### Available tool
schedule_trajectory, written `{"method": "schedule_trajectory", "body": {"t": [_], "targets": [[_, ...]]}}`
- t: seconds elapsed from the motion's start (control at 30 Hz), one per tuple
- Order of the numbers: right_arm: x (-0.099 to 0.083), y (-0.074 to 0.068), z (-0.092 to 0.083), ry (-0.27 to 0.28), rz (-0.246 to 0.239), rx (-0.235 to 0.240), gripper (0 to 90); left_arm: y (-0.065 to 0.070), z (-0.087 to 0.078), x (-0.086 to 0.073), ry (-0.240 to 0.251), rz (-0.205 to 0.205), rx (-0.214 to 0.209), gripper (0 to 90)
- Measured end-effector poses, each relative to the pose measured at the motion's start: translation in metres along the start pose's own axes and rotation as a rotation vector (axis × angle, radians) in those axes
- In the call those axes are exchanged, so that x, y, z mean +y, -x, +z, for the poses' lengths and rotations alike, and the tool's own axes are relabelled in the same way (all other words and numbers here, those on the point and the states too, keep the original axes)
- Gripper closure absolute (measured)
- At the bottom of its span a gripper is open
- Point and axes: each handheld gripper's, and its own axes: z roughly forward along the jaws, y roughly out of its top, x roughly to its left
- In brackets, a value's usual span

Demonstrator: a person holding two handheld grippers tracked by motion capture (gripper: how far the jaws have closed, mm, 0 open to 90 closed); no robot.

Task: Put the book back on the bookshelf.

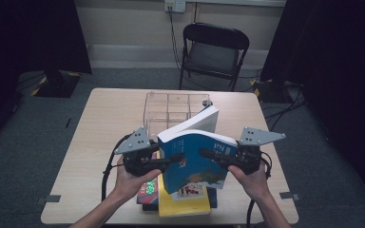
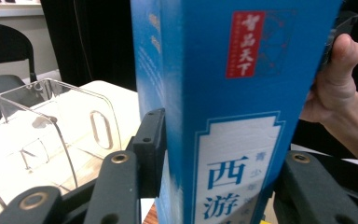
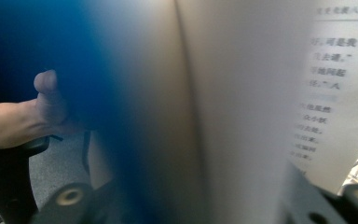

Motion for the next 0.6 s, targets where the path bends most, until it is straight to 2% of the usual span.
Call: {"method": "schedule_trajectory", "body": {"t": [0.2, 0.33, 0.43, 0.6], "targets": [[-0.002, 0.005, -0.012, 0.009, -0.001, -0.094, 54.3, -0.001, -0.003, -0.003, 0.015, -0.013, 0.005, 59.1], [-0.008, 0.016, -0.017, -0.004, 0.008, -0.164, 48.0, 0.002, -0.004, -0.004, 0.016, -0.003, 0.002, 59.5], [-0.015, 0.029, -0.019, -0.009, 0.041, -0.167, 41.9, 0.005, -0.004, -0.004, 0.017, 0.002, 0.010, 59.4], [-0.023, 0.043, -0.019, 0.016, 0.060, -0.111, 37.8, 0.007, -0.004, -0.004, 0.009, 0.019, 0.008, 59.5]]}}
